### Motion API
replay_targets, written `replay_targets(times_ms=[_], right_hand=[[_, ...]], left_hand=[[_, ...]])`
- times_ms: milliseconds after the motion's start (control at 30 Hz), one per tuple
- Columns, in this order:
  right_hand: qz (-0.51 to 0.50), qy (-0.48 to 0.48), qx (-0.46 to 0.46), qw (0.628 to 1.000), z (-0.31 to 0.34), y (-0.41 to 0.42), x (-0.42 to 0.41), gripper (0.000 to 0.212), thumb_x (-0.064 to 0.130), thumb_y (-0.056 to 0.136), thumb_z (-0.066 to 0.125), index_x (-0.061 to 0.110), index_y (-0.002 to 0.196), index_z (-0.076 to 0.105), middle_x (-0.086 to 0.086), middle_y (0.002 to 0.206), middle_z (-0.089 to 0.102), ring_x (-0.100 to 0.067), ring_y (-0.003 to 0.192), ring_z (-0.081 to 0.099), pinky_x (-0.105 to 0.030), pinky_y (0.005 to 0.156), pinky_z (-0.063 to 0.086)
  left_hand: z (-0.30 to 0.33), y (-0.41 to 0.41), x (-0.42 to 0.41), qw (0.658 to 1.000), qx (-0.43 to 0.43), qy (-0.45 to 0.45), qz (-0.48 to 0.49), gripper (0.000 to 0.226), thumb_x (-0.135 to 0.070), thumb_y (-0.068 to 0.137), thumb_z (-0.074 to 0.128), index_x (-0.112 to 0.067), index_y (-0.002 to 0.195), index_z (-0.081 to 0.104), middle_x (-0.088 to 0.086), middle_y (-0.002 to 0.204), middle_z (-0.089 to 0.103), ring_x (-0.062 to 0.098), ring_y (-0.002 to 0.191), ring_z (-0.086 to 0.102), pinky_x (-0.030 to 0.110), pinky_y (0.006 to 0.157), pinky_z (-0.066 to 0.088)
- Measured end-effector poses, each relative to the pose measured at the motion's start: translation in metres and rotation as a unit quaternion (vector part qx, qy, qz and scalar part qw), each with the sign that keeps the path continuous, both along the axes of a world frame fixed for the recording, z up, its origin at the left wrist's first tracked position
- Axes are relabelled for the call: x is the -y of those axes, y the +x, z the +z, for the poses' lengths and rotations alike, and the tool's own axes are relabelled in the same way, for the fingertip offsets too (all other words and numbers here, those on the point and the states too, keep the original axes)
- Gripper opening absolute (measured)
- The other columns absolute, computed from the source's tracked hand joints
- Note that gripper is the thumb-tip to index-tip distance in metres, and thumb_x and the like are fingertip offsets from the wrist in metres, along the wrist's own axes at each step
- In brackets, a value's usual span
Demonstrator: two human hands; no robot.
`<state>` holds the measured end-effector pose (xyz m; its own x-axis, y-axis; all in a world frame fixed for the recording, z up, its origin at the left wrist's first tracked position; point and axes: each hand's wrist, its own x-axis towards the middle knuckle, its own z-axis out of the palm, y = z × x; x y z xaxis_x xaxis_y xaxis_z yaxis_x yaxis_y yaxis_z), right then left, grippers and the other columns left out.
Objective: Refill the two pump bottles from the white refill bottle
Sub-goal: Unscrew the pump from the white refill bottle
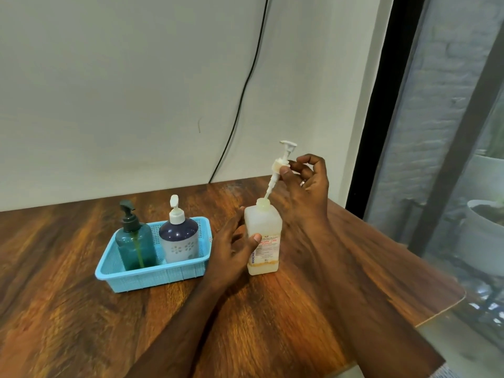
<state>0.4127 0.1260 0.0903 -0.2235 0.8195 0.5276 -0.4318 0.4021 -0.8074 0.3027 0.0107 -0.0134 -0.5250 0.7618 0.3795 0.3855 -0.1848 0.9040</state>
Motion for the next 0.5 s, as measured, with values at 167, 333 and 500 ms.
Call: replay_targets(times_ms=[167,333,500], right_hand=[[-0.03,0.027,-0.02,0.999,0.039,0.012,-0.006,0.023,0.008,0.091,0.071,0.014,0.106,0.054,-0.003,0.1,0.07,-0.009,0.083,0.072,-0.034,0.073,0.055],[-0.033,0.052,-0.026,0.998,0.072,0.023,-0.011,0.013,0.011,0.093,0.069,0.013,0.104,0.062,-0.006,0.103,0.073,-0.02,0.082,0.074,-0.027,0.06,0.053],[-0.039,0.036,-0.045,0.998,0.088,0.035,-0.023,0.012,0.02,0.093,0.07,0.018,0.104,0.066,-0.004,0.1,0.075,-0.018,0.08,0.074,-0.036,0.064,0.053]], left_hand=[[0.007,0.006,0.003,1.0,-0.004,0.021,0.0,0.066,-0.038,0.089,0.068,-0.042,0.146,0.037,-0.027,0.139,0.049,0.002,0.119,0.057,0.031,0.088,0.059],[0.011,0.008,0.006,0.998,-0.011,0.055,0.009,0.061,-0.034,0.091,0.067,-0.043,0.144,0.04,-0.027,0.141,0.046,-0.002,0.117,0.057,0.018,0.076,0.058],[0.006,0.009,0.008,0.999,0.001,0.051,0.007,0.06,-0.036,0.09,0.067,-0.049,0.141,0.039,-0.018,0.148,0.046,0.013,0.127,0.055,0.032,0.083,0.061]])
